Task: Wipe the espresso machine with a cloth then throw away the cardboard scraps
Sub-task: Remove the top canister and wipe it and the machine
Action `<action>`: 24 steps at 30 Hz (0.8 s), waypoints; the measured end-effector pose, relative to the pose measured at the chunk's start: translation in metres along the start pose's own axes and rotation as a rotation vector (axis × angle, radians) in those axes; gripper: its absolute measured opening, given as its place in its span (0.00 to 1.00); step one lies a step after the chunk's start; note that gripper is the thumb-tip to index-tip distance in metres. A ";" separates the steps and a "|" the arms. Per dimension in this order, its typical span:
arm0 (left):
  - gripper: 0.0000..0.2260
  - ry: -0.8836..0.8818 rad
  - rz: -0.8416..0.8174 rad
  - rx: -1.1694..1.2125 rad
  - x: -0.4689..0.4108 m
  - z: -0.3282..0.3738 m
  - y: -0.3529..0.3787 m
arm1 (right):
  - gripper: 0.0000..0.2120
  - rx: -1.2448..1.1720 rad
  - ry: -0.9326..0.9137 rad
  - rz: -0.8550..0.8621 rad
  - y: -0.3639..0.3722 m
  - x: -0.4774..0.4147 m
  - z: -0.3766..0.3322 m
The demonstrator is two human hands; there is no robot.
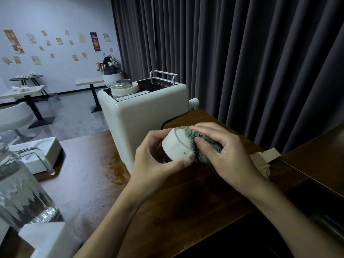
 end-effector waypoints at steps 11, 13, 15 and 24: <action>0.32 -0.109 -0.062 0.023 0.001 -0.008 0.006 | 0.14 0.099 -0.118 0.060 0.000 0.014 -0.009; 0.34 -0.099 -0.070 -0.007 0.002 -0.008 0.008 | 0.12 0.151 -0.189 0.007 0.001 0.014 -0.014; 0.35 -0.089 -0.090 -0.054 0.004 -0.008 0.010 | 0.11 0.209 -0.216 -0.029 0.002 0.011 -0.018; 0.31 -0.085 0.055 0.004 0.001 -0.010 0.001 | 0.10 0.232 -0.228 -0.050 0.003 0.010 -0.018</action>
Point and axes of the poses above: each hand's wrist, its own x-axis away from the middle knuckle, its own y-axis out of the palm, z = x × y, the point moved 4 cm from there along -x, towards the middle knuckle, and after that the axes turned 15 degrees about y, right-handed, at the moved point
